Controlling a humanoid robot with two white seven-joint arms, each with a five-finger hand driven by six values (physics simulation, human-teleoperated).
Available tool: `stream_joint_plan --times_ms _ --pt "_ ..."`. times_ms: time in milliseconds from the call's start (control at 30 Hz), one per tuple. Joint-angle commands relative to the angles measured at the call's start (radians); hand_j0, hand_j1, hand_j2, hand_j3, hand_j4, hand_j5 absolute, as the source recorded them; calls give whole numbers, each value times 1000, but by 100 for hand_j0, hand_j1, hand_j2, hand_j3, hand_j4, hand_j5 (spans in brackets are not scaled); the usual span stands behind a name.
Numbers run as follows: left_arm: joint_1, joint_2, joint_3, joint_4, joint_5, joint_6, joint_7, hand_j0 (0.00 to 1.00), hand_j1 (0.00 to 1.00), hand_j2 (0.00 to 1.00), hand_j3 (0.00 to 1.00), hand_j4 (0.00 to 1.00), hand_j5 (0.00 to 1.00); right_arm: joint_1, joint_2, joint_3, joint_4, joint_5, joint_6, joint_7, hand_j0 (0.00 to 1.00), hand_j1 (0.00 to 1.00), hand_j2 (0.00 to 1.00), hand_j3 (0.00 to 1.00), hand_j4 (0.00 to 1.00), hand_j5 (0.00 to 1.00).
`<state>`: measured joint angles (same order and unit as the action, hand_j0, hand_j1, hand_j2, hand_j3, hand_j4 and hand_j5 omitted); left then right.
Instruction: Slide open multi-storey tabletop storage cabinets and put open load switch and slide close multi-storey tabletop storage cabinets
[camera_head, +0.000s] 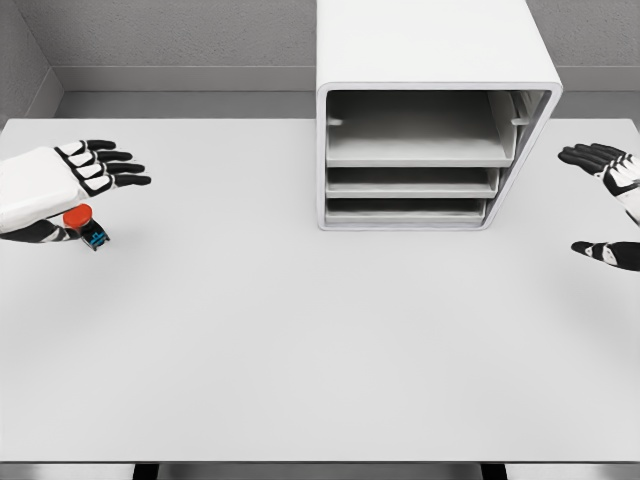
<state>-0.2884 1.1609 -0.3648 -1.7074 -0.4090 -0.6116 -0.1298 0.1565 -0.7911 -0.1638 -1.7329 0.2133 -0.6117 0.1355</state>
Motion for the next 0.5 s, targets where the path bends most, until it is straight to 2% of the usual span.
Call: stream_joint_plan --times_ms 0,67,133,233,267,300,367,433,467 --pt "0 3 -3 8 4 1 -4 100 100 100 100 100 100 0 0 0 -4 5 1 0 100 100 100 100 100 100" --pt "5 -6 -29 58 4 1 -28 100 100 100 100 100 100 0 0 3 -4 0 1 -4 100 100 100 100 100 100" --pt "5 -7 -37 69 2 1 -30 100 100 100 100 100 100 2 0 30 -5 -14 1 -13 100 100 100 100 100 100" --pt "5 -10 -60 94 7 1 -44 100 100 100 100 100 100 14 0 63 -36 -106 1 -1 100 100 100 100 100 100" --pt "3 -13 -65 112 7 1 -44 100 100 100 100 100 100 6 -3 61 -36 -104 1 91 100 100 100 100 100 100" --pt "3 -13 -65 123 10 1 -44 100 100 100 100 100 100 -12 1 50 -36 -111 1 240 100 100 100 100 100 100" --pt "3 -23 -66 149 10 1 -44 100 100 100 100 100 100 -69 75 20 -36 -101 1 283 100 100 100 100 100 100" --pt "3 -36 -66 181 10 1 -44 100 100 100 100 100 100 -90 78 7 -36 -78 1 328 100 100 100 100 100 100" --pt "2 -46 -66 193 9 1 -44 100 100 100 100 100 100 -100 79 9 -37 -78 1 319 100 100 100 100 100 100"
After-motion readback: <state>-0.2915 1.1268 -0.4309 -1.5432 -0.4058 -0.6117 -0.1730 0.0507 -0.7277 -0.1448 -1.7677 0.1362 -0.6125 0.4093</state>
